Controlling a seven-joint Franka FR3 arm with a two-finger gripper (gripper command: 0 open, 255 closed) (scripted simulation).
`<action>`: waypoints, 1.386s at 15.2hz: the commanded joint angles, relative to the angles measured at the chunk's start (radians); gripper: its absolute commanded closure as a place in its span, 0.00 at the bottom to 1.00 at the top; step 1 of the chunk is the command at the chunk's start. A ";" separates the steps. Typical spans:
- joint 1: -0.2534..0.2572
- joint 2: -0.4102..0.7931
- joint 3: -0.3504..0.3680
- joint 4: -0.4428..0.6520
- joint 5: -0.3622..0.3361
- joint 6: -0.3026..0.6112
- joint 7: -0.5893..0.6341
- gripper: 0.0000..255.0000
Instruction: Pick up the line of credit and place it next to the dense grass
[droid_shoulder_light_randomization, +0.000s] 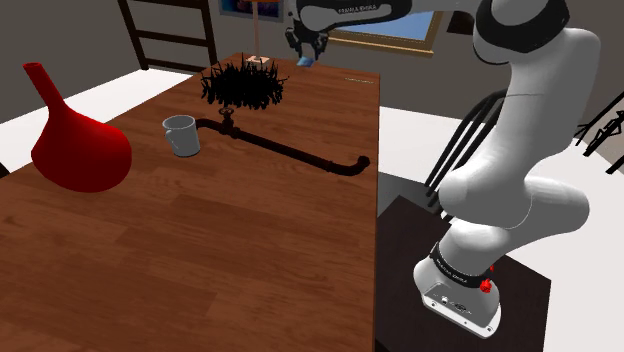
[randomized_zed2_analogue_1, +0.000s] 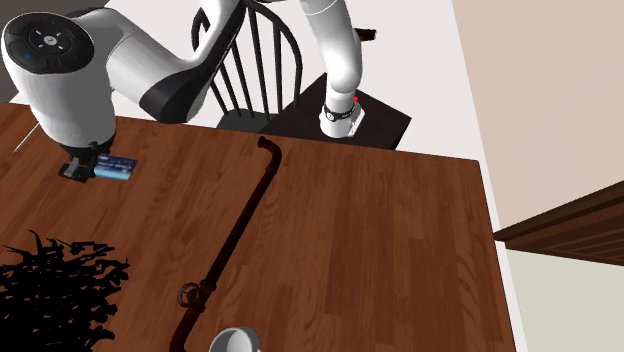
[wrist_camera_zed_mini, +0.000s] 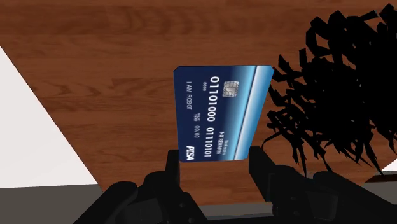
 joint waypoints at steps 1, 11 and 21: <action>0.021 0.043 -0.029 0.031 -0.033 0.007 -0.011 1.00; 0.005 0.063 -0.052 -0.073 -0.079 0.095 0.065 1.00; 0.014 0.100 -0.090 -0.148 -0.143 0.168 0.144 1.00</action>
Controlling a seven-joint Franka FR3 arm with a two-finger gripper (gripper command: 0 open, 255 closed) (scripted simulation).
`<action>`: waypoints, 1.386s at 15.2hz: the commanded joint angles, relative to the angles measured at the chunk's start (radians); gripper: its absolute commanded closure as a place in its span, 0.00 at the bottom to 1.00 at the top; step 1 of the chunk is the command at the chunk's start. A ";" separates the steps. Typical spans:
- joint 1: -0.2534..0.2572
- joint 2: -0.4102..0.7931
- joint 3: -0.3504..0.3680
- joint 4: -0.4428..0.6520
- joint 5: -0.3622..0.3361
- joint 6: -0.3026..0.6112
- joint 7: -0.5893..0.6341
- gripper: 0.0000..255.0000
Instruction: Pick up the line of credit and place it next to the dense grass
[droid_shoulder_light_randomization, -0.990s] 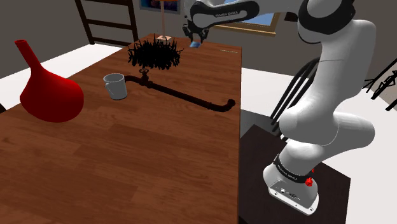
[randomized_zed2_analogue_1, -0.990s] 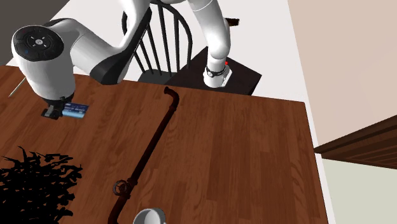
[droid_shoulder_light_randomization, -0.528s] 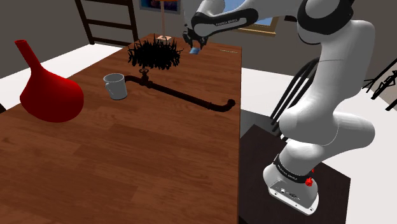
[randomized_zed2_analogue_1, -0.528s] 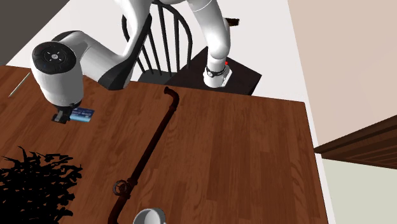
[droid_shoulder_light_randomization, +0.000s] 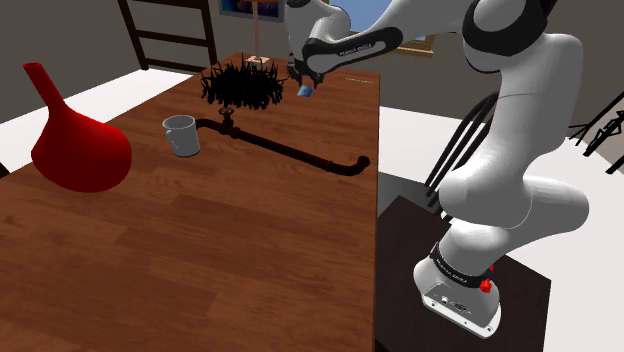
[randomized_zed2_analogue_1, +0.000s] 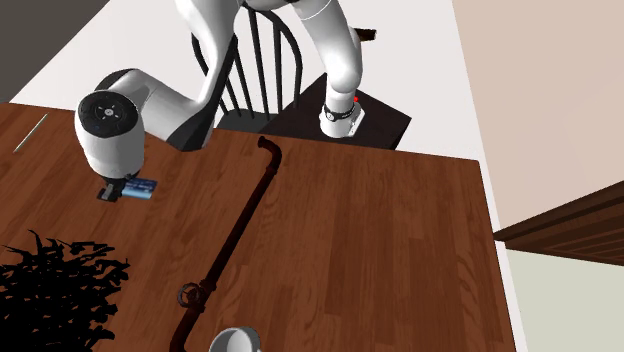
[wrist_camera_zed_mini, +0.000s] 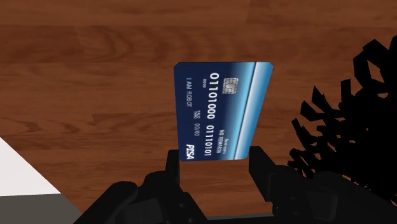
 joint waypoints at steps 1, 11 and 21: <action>0.004 0.008 -0.009 -0.015 -0.015 0.015 0.019 1.00; 0.029 0.061 -0.060 -0.063 -0.094 0.074 0.100 1.00; 0.060 0.118 -0.111 -0.086 -0.172 0.118 0.173 1.00</action>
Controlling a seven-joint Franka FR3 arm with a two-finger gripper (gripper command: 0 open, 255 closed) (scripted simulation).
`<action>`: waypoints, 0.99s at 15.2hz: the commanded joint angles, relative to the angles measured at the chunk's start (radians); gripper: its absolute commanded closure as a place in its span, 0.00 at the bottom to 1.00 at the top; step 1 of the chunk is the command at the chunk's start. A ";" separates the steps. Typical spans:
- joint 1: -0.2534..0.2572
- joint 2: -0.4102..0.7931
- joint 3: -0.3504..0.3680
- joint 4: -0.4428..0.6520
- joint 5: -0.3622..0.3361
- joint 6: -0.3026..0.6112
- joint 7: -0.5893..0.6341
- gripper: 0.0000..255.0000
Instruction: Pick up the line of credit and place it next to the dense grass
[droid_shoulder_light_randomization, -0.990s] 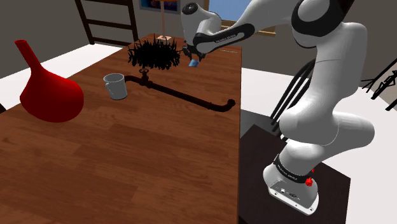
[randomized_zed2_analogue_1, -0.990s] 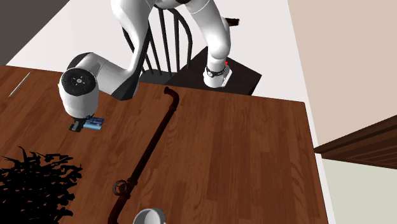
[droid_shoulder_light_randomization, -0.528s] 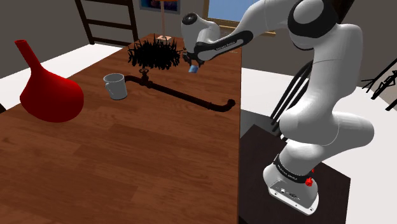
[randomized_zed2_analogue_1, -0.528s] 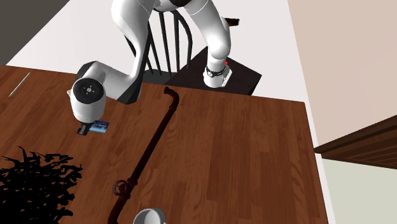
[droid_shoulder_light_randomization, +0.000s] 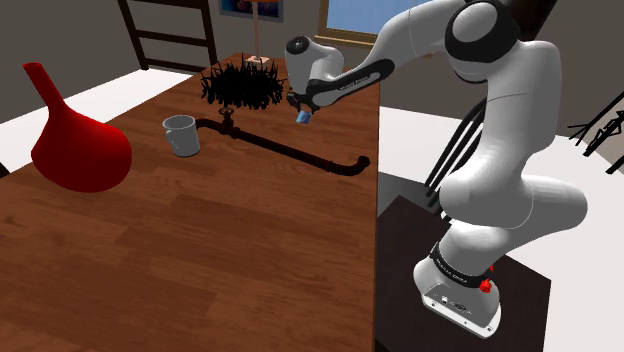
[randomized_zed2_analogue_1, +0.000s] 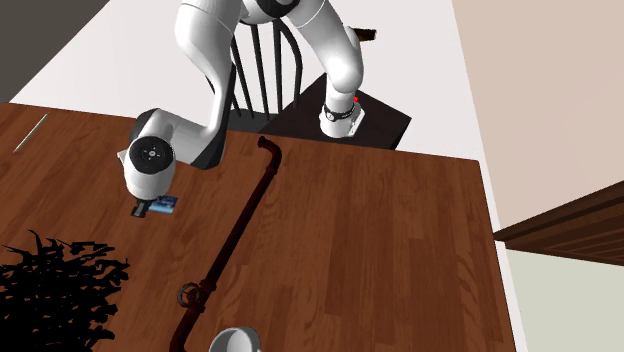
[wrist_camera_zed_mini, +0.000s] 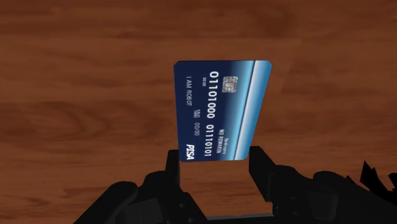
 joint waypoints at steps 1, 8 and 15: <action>0.002 0.002 -0.003 -0.003 -0.005 0.003 0.007 1.00; 0.002 0.002 -0.003 -0.003 -0.005 0.003 0.006 0.00; -0.019 -0.050 0.034 -0.032 0.037 -0.014 -0.003 0.00</action>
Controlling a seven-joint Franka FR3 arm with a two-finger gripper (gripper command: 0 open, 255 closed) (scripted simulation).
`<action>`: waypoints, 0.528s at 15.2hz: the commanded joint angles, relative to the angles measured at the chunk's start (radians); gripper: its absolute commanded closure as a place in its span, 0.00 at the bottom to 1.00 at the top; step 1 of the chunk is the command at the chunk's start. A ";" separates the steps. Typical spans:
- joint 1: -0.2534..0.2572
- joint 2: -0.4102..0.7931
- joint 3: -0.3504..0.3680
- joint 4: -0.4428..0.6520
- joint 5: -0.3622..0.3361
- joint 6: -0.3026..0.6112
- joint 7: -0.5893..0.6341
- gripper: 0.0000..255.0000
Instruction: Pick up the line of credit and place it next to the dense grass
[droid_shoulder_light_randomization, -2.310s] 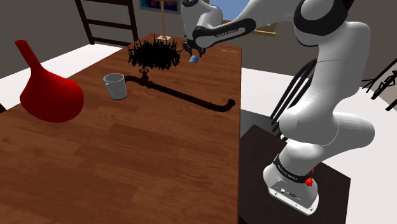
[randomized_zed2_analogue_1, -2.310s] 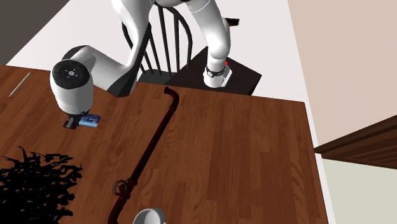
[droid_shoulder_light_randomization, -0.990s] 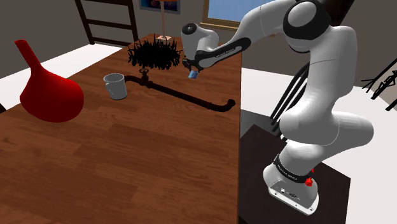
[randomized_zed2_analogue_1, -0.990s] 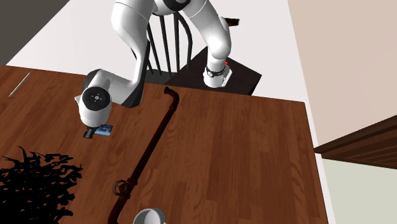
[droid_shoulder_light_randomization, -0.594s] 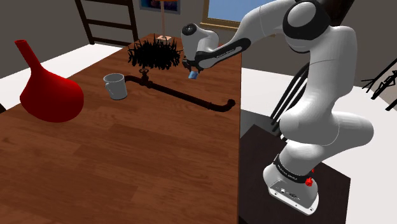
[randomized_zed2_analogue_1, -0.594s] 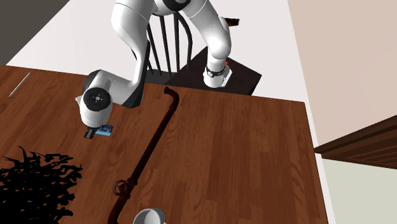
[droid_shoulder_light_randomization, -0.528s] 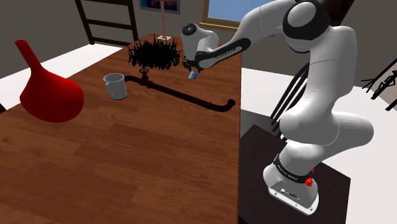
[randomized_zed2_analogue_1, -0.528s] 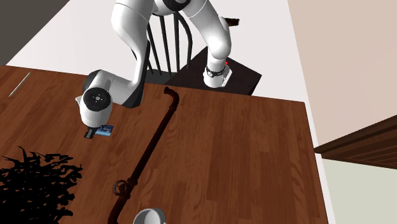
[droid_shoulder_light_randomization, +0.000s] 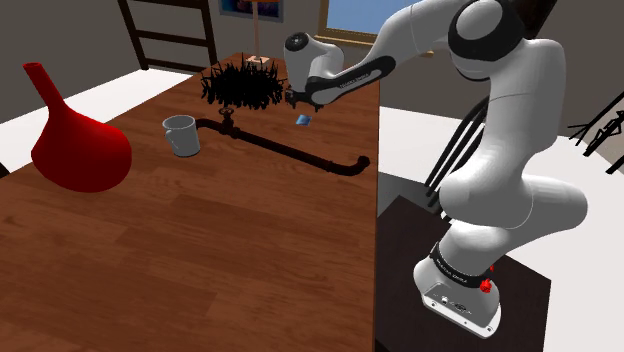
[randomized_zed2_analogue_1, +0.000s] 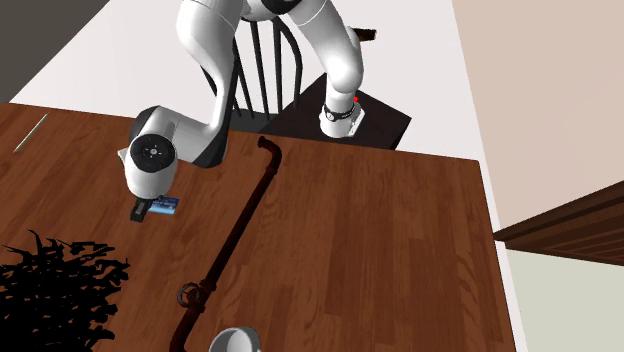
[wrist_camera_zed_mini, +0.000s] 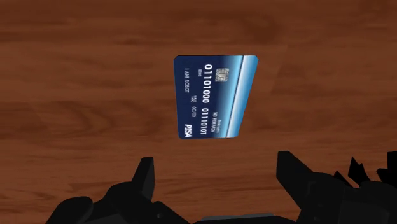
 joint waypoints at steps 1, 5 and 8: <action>-0.022 -0.049 0.035 -0.027 0.040 -0.014 -0.009 0.00; -0.030 -0.070 0.050 -0.036 0.058 -0.021 -0.014 0.00; -0.030 -0.070 0.050 -0.036 0.058 -0.021 -0.014 0.00</action>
